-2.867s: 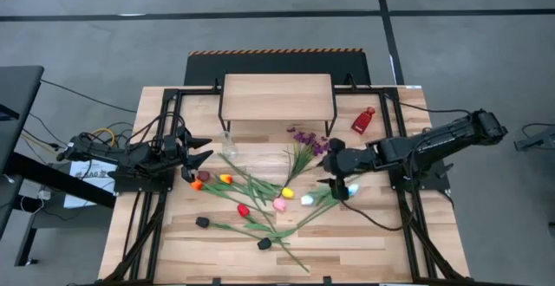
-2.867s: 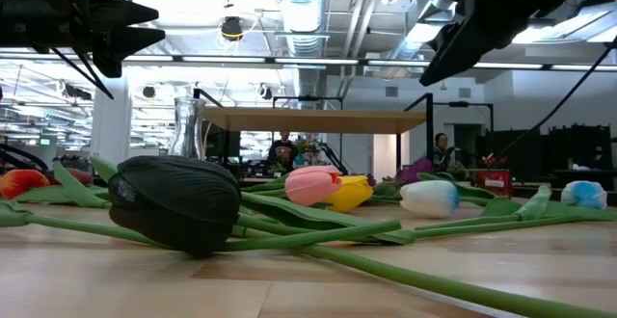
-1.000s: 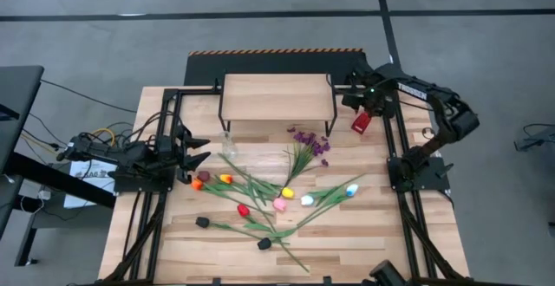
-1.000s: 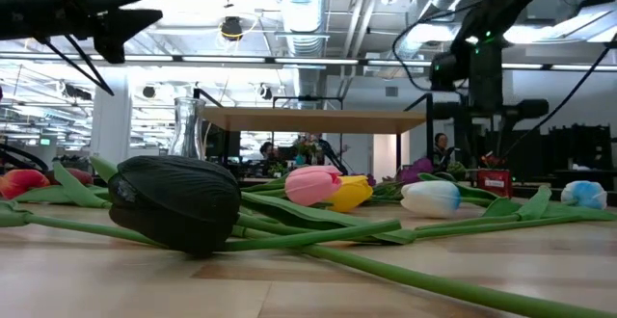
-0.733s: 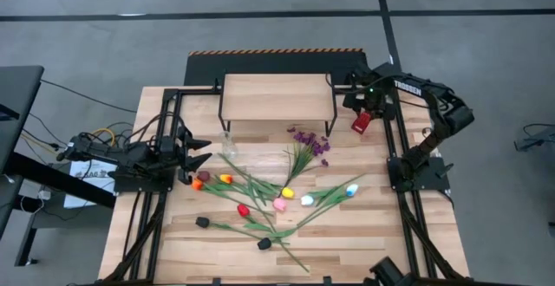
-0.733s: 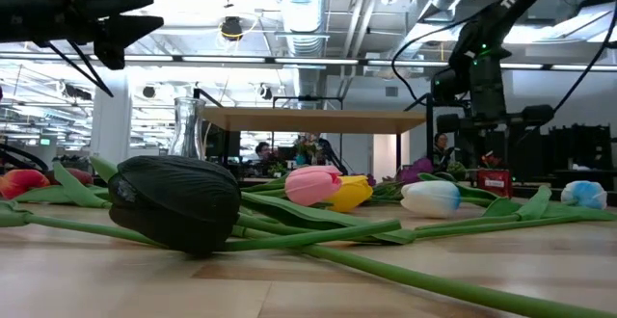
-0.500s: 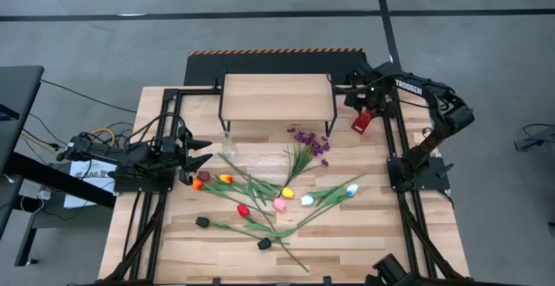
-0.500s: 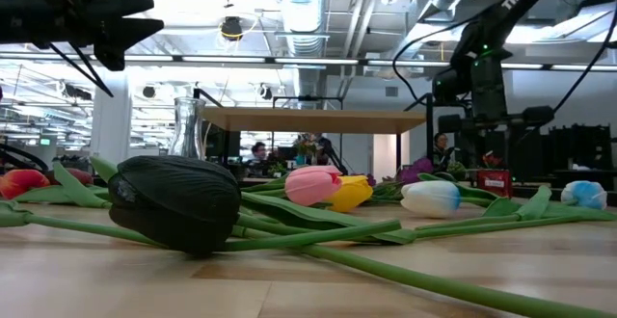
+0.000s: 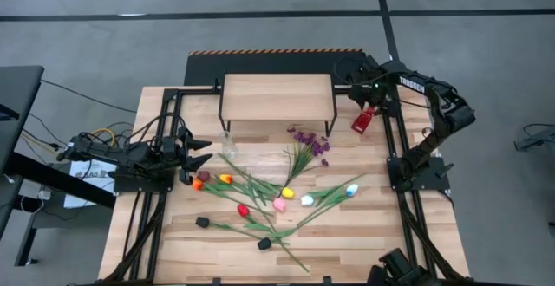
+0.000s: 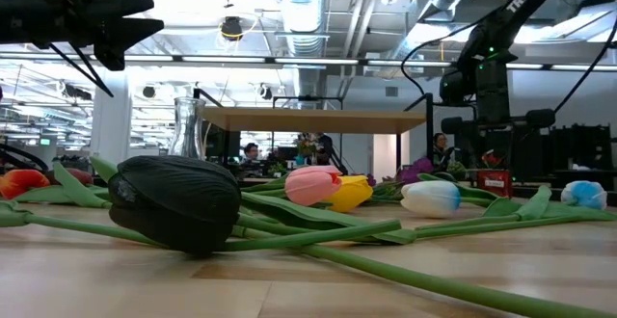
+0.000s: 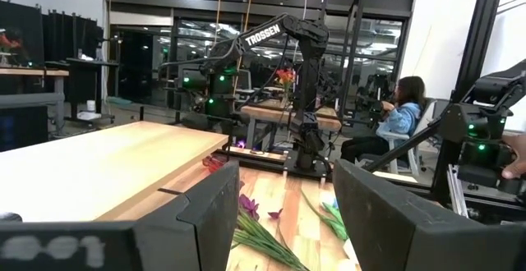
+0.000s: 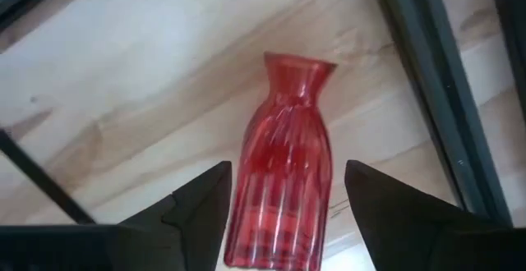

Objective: Pick and place flowers into a vace then onto a shelf
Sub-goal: Adjust the red vase

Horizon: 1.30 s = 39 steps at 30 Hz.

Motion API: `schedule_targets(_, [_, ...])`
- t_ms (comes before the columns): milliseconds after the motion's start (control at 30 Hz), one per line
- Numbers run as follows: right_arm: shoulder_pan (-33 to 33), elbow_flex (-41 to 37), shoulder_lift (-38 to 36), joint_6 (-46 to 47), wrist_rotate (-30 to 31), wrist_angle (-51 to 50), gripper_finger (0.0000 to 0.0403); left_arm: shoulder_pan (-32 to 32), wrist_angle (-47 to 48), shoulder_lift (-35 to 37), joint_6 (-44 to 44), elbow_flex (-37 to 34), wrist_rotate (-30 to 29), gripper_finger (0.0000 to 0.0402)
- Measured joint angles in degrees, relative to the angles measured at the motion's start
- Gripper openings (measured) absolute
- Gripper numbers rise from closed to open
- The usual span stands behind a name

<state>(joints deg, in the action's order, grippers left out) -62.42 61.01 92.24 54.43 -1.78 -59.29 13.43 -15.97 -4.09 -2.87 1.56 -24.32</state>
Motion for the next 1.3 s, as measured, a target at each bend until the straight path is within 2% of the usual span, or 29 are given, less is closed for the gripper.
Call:
schedule_targets(233, [-0.29,-0.02,2.34,-0.90,-2.62,0.01,0.0239,0.00,-0.26,0.01,0.02,0.00,0.00,0.0187])
schedule_targets(833, [-0.34,0.18,8.38,-0.45,-1.11,-0.55,0.0240,0.00,-0.24,0.01,0.04,0.02,0.02,0.0187])
schedule_targets(1300, [0.94,-1.80,8.23,1.48,0.44,2.43,0.0240,0.00,-0.22,-0.01,0.06,0.02,1.52,0.0187])
